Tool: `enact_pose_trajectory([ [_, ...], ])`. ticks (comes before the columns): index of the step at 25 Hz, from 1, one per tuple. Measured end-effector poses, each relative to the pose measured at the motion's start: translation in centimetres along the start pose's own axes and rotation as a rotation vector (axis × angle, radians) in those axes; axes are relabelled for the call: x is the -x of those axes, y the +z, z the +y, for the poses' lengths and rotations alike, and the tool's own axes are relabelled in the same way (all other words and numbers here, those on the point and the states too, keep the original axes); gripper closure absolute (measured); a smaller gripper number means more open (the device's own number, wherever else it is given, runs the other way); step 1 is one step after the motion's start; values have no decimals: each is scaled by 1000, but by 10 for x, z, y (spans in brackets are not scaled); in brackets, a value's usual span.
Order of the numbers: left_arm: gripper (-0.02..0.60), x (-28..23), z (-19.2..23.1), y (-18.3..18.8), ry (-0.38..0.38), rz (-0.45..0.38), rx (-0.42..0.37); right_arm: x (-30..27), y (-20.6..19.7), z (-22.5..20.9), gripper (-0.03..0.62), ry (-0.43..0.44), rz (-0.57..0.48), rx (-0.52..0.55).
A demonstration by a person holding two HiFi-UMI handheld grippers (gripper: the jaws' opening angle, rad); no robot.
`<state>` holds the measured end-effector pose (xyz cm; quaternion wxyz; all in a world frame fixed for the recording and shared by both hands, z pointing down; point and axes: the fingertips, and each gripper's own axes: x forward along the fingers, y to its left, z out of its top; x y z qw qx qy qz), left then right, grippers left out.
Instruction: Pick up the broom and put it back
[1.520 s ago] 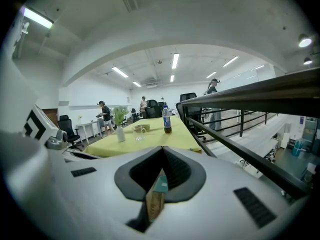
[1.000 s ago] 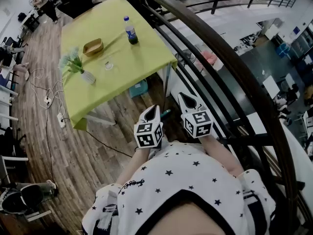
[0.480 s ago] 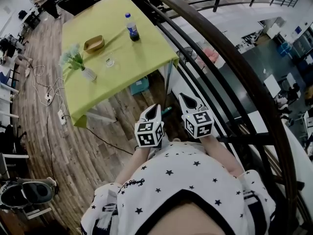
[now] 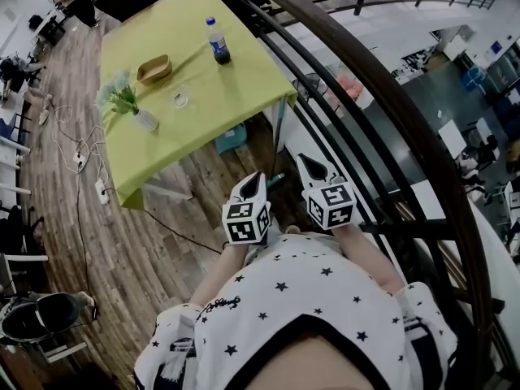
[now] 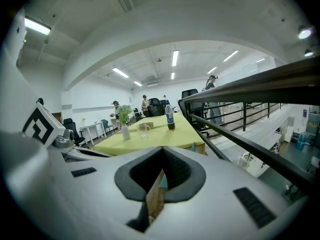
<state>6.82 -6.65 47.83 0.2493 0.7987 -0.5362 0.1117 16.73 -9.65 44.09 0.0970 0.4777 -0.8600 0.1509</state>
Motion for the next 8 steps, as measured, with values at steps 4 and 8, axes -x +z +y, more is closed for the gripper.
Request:
enact_pose_trajectory([
  [4,569,-1,0,-1,-3,4,-2,1,-2,-2,601,-7,0,-4],
  [8,569,-4,1,-2,-5,11,-2,-1,-3,-6,601,-16,4,-9],
])
